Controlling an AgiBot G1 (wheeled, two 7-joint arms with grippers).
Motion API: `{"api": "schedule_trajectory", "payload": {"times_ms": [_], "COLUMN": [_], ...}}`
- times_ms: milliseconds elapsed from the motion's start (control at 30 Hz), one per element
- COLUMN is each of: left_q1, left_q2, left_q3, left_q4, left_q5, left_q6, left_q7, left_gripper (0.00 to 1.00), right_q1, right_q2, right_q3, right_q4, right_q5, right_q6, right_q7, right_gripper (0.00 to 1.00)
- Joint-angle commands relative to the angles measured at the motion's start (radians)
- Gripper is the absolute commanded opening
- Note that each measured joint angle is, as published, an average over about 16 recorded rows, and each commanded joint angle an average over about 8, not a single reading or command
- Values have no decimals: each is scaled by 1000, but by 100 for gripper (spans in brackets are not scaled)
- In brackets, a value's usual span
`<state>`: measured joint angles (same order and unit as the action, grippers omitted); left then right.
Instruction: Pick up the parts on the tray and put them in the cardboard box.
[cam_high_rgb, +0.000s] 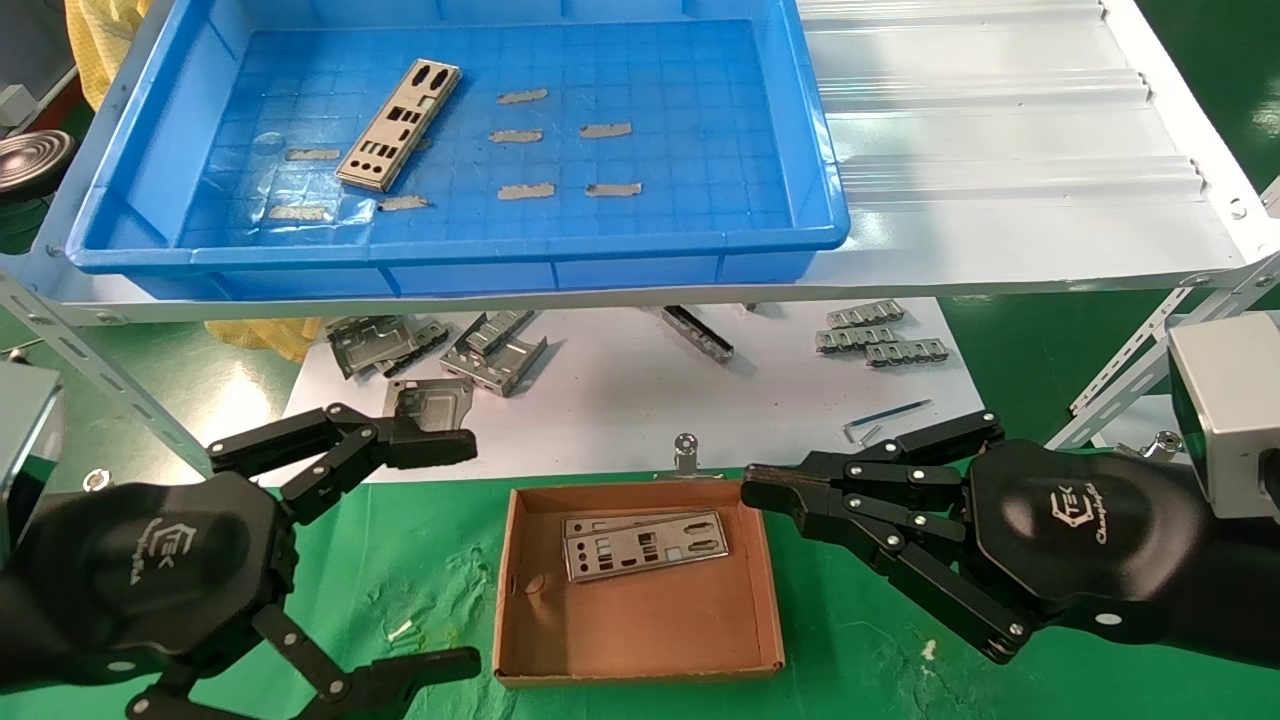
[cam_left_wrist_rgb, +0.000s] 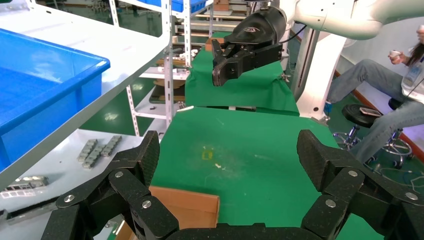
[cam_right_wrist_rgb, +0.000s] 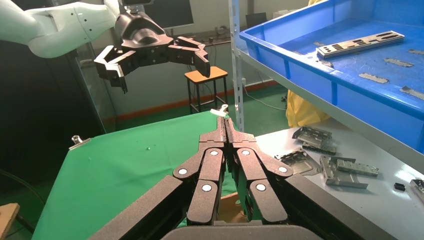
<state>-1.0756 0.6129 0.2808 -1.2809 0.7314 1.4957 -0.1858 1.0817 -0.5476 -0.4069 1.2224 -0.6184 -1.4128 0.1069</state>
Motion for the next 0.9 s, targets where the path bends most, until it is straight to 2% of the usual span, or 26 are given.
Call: {"api": "schedule_trajectory", "payload": {"times_ms": [33, 500, 533, 567, 667, 800, 833, 900], "left_q1": [0, -2, -6, -16, -80, -245, -291, -382], "left_q2": [0, 0, 0, 1, 13, 60, 77, 115], "left_q3": [0, -1, -1, -1, 5, 34, 44, 68], "left_q4": [0, -1, -1, 1, 16, 89, 118, 190], "left_q5": [0, 1, 2, 7, 34, 119, 146, 208], "left_q6": [0, 0, -1, -3, -9, -27, -35, -55], "left_q7": [0, 1, 2, 1, -8, -31, -37, -41], "left_gripper": [100, 100, 100, 100, 100, 100, 100, 100], "right_q1": [0, 0, 0, 0, 0, 0, 0, 0], "right_q2": [0, 0, 0, 0, 0, 0, 0, 0], "right_q3": [0, 0, 0, 0, 0, 0, 0, 0], "right_q4": [0, 0, 0, 0, 0, 0, 0, 0], "right_q5": [0, 0, 0, 0, 0, 0, 0, 0], "right_q6": [0, 0, 0, 0, 0, 0, 0, 0], "right_q7": [0, 0, 0, 0, 0, 0, 0, 0], "right_gripper": [0, 0, 2, 8, 46, 94, 100, 100]}}
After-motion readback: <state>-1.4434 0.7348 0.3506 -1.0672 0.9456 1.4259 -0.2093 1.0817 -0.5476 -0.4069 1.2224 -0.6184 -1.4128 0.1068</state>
